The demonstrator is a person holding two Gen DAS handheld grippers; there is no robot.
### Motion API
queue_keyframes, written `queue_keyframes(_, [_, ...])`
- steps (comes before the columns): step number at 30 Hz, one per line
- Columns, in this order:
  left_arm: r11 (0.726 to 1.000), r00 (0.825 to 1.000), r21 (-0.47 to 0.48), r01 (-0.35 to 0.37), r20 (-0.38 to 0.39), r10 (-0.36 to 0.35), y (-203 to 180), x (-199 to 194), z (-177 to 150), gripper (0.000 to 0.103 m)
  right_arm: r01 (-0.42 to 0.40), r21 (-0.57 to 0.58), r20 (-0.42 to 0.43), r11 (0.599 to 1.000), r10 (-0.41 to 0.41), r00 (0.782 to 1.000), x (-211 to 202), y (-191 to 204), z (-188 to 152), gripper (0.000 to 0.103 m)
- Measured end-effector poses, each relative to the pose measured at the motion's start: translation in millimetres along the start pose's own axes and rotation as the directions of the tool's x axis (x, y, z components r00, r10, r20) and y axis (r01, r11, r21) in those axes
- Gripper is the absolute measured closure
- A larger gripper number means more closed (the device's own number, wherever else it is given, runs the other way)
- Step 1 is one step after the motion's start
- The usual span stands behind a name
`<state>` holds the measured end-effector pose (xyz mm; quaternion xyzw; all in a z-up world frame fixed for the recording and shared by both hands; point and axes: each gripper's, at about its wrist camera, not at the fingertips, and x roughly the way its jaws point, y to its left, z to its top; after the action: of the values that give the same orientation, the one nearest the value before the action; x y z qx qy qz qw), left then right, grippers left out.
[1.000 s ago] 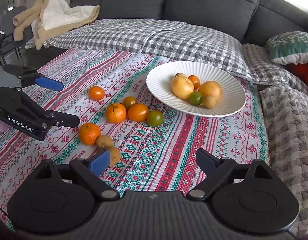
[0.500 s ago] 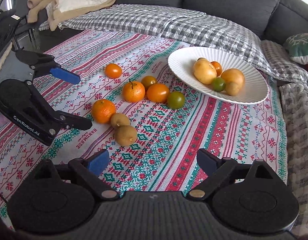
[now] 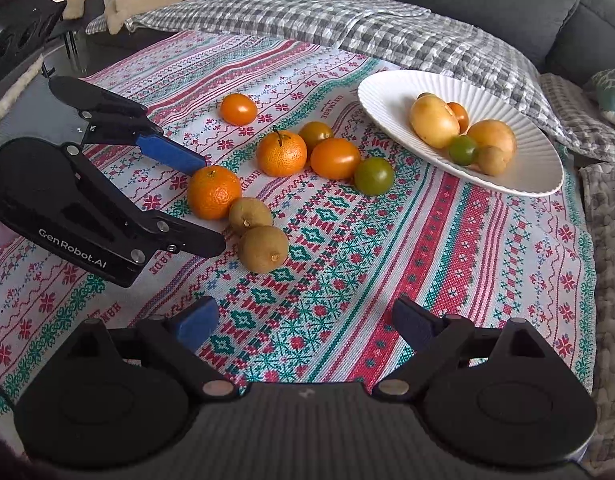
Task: Organize fruits
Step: 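Close the left gripper on an orange tangerine while the right gripper grasps a brown kiwi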
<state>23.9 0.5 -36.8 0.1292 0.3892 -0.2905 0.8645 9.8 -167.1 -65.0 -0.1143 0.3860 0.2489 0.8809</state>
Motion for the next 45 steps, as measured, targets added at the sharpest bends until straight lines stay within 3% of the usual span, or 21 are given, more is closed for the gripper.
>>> queue_keyframes(7, [1.0,1.0,0.002,-0.021,-0.009,0.021,-0.4,-0.8,3.1,0.075,-0.011,0.005,0.008,1.0,0.011,1.0,2.9,-0.1,1.1,0.011])
queue_keyframes(14, [1.0,0.999,-0.003,-0.026,-0.027,0.026,4.0,-3.5,2.9,0.076,-0.003,0.015,0.017,1.0,0.003,1.0,5.7,1.6,5.1,0.018])
queue_keyframes(20, [0.999,0.999,0.002,-0.036,-0.025,0.036,2.1,-6.9,2.6,0.076,0.002,0.023,0.026,1.0,-0.003,1.0,8.1,3.7,11.1,0.029])
queue_keyframes(36, [0.998,0.999,-0.04,-0.045,-0.024,0.044,8.4,-9.5,3.3,0.076,-0.035,0.016,0.06,0.999,0.034,0.998,7.9,10.0,21.5,0.076])
queue_keyframes(45, [0.998,0.999,-0.05,-0.045,-0.009,0.045,7.5,-12.5,4.2,0.077,-0.027,0.009,0.068,1.0,0.026,0.997,3.5,8.9,22.0,0.077])
